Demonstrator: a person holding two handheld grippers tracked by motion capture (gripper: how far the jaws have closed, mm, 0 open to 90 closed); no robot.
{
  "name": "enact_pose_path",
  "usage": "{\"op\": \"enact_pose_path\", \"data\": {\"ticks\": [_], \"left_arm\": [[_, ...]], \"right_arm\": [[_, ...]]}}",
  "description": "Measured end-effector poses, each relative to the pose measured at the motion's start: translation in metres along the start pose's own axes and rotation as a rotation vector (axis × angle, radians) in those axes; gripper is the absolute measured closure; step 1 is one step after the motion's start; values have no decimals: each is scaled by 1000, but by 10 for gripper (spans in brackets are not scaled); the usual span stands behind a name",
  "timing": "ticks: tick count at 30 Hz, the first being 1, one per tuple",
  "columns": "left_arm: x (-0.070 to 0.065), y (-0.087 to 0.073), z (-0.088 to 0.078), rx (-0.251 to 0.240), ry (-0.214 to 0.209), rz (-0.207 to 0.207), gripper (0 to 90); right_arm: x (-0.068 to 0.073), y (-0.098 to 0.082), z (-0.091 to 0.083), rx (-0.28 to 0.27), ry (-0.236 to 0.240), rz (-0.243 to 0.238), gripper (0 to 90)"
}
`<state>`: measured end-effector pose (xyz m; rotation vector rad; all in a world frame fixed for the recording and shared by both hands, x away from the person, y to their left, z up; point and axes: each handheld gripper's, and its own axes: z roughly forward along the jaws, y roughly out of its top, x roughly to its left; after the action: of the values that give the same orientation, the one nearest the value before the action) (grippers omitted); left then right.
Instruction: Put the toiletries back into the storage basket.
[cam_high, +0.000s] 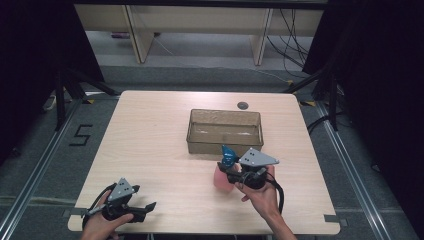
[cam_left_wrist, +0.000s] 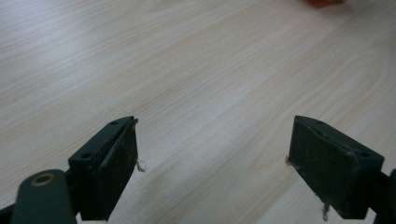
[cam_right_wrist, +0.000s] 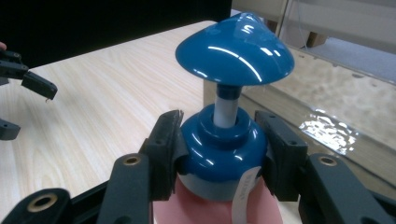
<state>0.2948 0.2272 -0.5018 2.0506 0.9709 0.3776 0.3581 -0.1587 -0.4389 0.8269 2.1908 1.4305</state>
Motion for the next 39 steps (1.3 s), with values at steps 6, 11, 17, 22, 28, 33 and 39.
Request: {"op": "enact_pose_path", "data": {"ticks": [6,11,17,22,28,33,39], "left_arm": [[0,0,0,0,0,-2,151],[0,0,0,-6,-2,3,151],[-1,0,1,-14,-2,-12,151],[0,0,0,-2,1,-3,151],[0,0,0,-1,0,1,151],[0,0,0,-2,2,-2,151],[0,0,-1,-2,0,3,151]], "right_arm": [[-3,5,-1,9,-2,9,534],[-7,8,-2,10,-18,10,535],[-10,12,-4,-15,-36,-1,535],[-12,15,-6,-2,-29,27,535],[-16,21,-6,-4,-34,-4,535],[-19,26,-7,-25,-48,4,535],[-22,33,-11,-15,-53,25,535]]}}
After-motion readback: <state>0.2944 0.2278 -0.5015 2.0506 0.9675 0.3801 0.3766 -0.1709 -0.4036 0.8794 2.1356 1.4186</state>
